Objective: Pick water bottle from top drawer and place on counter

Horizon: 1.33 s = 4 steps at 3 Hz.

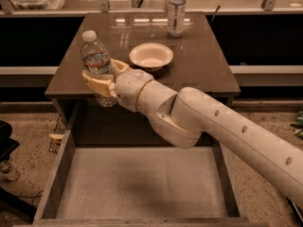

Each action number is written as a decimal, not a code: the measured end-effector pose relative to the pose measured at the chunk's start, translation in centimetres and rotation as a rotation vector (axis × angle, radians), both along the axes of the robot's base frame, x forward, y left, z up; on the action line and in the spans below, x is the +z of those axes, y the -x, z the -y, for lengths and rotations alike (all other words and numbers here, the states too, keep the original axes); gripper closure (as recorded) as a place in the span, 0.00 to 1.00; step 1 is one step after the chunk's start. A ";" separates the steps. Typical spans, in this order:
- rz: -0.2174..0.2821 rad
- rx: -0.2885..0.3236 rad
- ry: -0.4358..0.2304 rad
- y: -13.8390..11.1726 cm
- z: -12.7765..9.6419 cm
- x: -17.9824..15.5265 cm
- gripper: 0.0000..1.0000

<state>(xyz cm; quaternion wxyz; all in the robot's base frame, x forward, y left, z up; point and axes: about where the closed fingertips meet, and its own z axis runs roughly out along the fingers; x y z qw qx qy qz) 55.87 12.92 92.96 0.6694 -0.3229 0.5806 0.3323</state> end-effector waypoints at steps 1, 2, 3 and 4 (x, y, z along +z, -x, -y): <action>-0.023 -0.045 -0.027 -2.6 -1.1 2.2 1.00; -0.041 -0.118 -0.061 -6.9 -2.6 4.5 1.00; -0.055 -0.193 -0.079 -11.9 -5.0 5.2 1.00; -0.046 -0.245 -0.104 -16.4 -7.1 4.6 1.00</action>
Offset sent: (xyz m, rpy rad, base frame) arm 0.1475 0.0571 0.0784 0.1173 0.0784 -0.2502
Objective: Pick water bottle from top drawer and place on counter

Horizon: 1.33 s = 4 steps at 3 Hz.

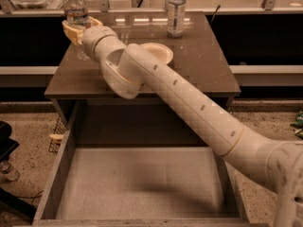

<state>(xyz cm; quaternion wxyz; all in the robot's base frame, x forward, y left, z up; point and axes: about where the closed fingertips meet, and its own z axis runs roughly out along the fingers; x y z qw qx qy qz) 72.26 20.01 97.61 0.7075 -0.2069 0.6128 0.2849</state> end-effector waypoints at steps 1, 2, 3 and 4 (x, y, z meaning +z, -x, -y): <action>0.027 -0.049 0.020 -4.5 -2.2 -1.4 1.00; 0.027 -0.049 0.020 -4.5 -2.2 -1.4 1.00; 0.020 -0.063 0.013 -6.1 -3.2 -2.0 1.00; 0.015 -0.107 0.035 -9.3 -4.7 -3.3 1.00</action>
Offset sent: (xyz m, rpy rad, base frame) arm 0.0372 0.0162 -0.0141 -0.0206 -0.0215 -0.0423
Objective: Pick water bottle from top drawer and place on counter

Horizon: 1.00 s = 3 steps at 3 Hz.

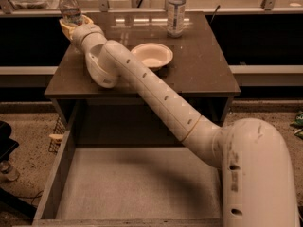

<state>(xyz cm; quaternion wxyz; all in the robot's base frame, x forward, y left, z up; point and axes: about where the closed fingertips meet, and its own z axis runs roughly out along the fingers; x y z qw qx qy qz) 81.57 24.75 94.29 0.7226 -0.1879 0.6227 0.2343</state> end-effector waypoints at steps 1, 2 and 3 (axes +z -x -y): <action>0.000 -0.034 0.068 -1.9 -1.5 -1.2 1.00; 0.001 -0.032 0.072 -1.9 -1.6 -1.4 1.00; 0.000 -0.031 0.070 -1.9 -1.6 -1.4 1.00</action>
Offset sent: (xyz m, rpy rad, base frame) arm 0.0143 0.0119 -0.0083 -0.0489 -0.0005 -0.0253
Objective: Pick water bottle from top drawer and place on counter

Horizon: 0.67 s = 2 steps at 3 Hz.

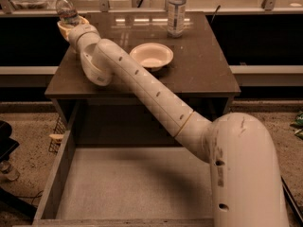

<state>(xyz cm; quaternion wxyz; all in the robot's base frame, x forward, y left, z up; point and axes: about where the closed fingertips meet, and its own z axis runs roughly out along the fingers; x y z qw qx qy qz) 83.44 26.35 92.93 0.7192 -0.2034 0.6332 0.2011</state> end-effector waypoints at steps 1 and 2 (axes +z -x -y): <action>-0.046 -0.018 -0.009 -0.6 0.0 -1.5 1.00; -0.097 -0.034 -0.014 -0.8 -0.1 -3.1 1.00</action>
Offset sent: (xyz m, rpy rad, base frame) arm 0.0091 0.0010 -0.0519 0.0211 0.1666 -0.0571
